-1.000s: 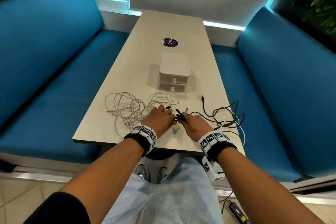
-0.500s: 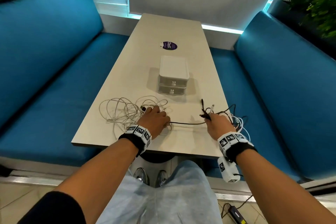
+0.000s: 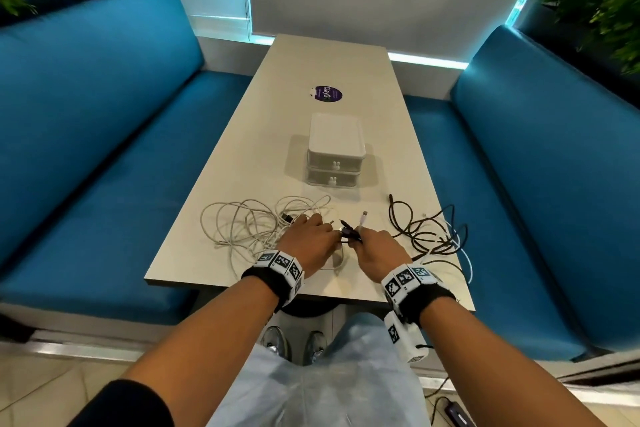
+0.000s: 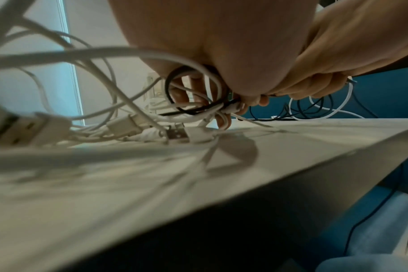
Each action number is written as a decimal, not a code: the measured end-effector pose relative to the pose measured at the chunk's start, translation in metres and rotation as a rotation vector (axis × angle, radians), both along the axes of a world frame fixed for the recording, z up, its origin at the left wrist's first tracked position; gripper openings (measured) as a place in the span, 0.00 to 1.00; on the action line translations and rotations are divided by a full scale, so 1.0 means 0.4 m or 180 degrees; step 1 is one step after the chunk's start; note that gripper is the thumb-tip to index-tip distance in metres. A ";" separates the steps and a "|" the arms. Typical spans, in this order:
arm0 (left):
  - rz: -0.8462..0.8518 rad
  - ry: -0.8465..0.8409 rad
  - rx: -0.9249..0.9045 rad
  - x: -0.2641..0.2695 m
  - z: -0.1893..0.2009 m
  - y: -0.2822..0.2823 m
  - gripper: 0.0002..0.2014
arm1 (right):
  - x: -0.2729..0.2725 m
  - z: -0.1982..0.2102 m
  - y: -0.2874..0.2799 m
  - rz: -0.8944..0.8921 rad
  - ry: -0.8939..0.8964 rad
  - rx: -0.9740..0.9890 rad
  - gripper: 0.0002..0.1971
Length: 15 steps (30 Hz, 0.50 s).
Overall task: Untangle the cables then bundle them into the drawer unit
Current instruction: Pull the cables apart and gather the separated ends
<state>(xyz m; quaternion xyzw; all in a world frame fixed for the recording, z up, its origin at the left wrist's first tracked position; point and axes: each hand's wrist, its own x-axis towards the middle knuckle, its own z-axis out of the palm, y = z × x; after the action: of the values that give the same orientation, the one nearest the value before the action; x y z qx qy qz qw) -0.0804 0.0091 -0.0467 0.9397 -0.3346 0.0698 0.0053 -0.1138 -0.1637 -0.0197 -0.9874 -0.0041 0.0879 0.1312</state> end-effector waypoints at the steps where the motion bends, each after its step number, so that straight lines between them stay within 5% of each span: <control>1: 0.0013 -0.0002 -0.0047 0.000 -0.004 0.004 0.15 | 0.002 0.003 -0.014 -0.0035 -0.0001 -0.0051 0.15; 15: 0.0154 0.0326 -0.0460 0.009 -0.020 0.020 0.13 | -0.012 0.026 -0.131 -0.0689 -0.0119 -0.0641 0.13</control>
<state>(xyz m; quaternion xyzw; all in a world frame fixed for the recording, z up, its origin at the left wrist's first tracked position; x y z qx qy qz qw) -0.0766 0.0170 -0.0547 0.9470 -0.3053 0.0457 0.0885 -0.1184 -0.2163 -0.0093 -0.9917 0.1088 0.0548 0.0401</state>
